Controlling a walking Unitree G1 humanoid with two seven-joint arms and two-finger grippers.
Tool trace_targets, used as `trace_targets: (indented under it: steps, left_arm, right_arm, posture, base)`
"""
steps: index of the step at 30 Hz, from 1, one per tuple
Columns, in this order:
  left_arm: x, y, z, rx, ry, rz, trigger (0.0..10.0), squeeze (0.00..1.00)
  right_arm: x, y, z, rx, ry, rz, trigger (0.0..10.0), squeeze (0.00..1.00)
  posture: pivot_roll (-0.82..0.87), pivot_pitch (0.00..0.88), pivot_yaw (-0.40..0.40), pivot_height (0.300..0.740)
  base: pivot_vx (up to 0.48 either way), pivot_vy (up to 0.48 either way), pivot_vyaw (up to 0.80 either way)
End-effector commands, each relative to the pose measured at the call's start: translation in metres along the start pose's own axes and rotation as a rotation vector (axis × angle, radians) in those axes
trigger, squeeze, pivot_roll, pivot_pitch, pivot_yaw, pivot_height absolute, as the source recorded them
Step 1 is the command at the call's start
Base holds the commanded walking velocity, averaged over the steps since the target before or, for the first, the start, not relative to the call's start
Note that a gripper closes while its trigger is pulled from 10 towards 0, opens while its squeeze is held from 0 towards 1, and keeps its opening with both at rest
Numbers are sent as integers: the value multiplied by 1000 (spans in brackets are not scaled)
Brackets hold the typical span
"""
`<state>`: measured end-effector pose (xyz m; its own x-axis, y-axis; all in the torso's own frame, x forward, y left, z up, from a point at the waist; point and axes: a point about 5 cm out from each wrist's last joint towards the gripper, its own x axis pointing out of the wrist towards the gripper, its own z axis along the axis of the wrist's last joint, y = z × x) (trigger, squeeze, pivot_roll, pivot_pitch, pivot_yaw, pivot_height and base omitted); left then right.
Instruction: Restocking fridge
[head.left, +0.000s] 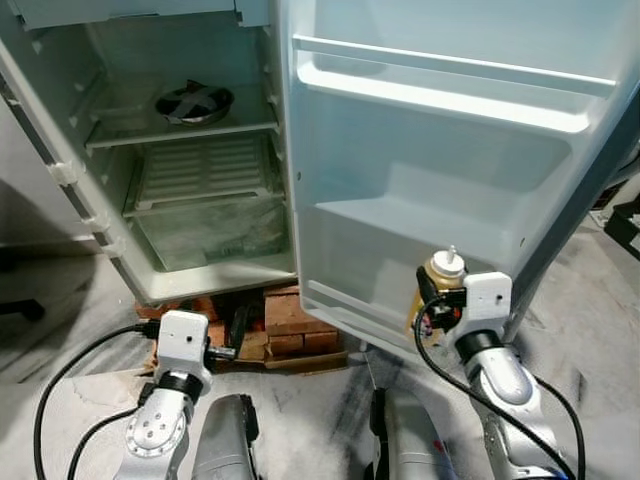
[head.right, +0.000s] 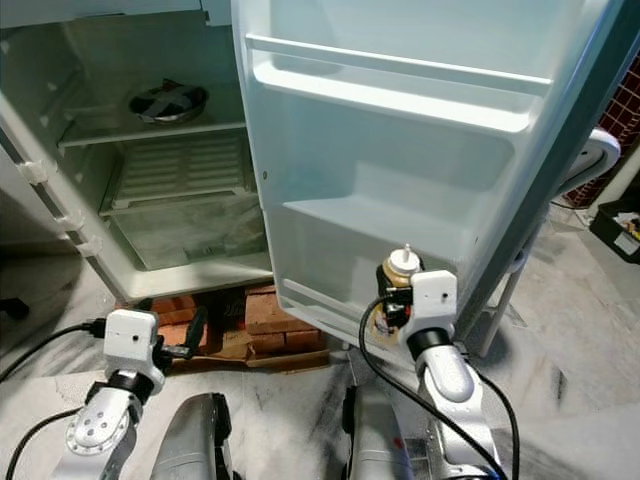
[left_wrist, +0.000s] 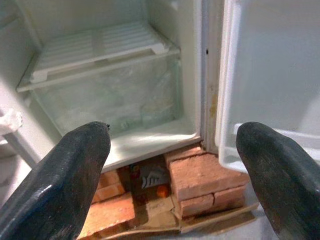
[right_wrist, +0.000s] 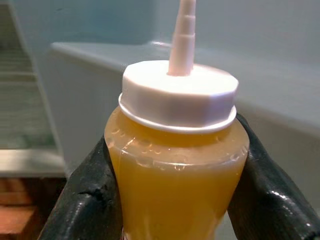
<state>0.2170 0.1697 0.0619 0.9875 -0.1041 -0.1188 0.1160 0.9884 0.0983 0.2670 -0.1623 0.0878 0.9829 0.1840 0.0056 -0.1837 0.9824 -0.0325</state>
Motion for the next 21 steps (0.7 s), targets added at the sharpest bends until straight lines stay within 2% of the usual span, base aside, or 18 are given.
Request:
trace_targets:
  steps: [1, 5, 10, 16, 20, 21]
  left_arm:
    - [-4, 1, -1, 14, 16, 4, 10000, 0]
    - [-9, 1, -2, 15, 23, 9, 10000, 0]
    - [-9, 3, 1, 19, 16, 21, 10000, 0]
    - [-4, 5, 8, 30, -3, 25, 10000, 0]
    - [-9, 4, 13, 31, -5, 12, 10000, 0]
    - [-9, 5, 14, 31, -6, 13, 10000, 0]
  right_arm:
    - [4, 5, 2, 6, -18, 25, 10000, 0]
    - [5, 11, -2, 9, -5, 41, 10000, 0]
    - [8, 15, -5, 15, 4, 57, 10000, 0]
    - [30, 32, 4, 19, -41, 115, 10000, 0]
    - [59, 57, 15, -30, -81, 167, 10000, 0]
    - [61, 59, 15, -36, -80, 169, 10000, 0]
  posture:
    - [20, 95, 24, 554]
    - [33, 104, 17, 529]
    - [43, 108, 13, 529]
    - [46, 125, 22, 529]
    - [77, 153, 24, 529]
    - [77, 153, 24, 529]
  base:
    - [0, 0, 0]
    - [0, 0, 0]
    - [0, 0, 0]
    - [0, 0, 0]
    - [0, 0, 0]
    - [0, 0, 0]
